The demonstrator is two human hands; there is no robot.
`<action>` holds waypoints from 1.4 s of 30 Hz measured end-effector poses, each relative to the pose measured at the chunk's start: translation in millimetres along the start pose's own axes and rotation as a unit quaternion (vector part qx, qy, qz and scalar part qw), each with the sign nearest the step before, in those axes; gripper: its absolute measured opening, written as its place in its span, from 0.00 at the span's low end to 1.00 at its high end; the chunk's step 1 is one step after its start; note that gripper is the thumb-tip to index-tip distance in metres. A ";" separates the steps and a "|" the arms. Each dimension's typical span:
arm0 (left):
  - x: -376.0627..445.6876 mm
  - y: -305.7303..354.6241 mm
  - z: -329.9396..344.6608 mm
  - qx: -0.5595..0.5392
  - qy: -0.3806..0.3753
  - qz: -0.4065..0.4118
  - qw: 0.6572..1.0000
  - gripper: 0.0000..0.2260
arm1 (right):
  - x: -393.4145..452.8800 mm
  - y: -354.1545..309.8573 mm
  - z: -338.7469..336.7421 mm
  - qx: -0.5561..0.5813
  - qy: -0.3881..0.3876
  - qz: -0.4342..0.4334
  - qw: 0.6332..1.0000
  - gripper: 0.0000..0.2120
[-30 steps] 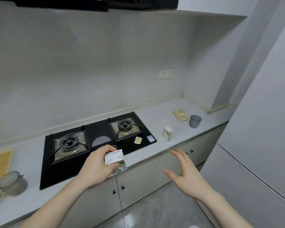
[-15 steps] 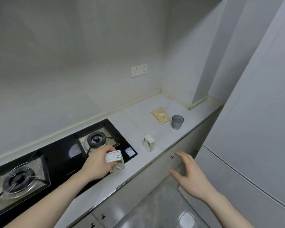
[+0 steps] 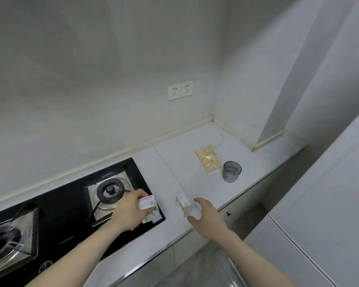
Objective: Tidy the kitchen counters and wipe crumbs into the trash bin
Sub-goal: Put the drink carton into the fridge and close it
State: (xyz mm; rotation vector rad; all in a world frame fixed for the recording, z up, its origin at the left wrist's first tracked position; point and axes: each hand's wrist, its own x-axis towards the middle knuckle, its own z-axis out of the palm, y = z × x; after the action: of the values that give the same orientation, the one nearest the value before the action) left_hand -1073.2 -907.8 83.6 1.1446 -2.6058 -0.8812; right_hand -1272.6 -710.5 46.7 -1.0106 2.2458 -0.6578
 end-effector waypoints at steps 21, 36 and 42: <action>124.5 9.2 107.8 0.067 -0.181 0.127 0.973 0.14 | 112.6 44.6 15.3 0.047 0.079 0.093 0.991 0.09; 139.2 -3.6 127.0 0.001 -0.186 0.149 0.971 0.37 | 123.7 41.3 30.0 0.218 0.101 0.125 0.963 0.12; 148.4 -5.1 125.6 0.084 -0.184 0.182 0.962 0.43 | 123.7 35.7 42.4 0.201 0.051 0.091 0.974 0.16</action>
State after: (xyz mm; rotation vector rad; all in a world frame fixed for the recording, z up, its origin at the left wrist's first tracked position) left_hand -1219.0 -959.9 -34.0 0.5304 -3.1016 -0.8696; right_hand -1328.5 -794.5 -43.8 -0.5757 2.1352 -1.0489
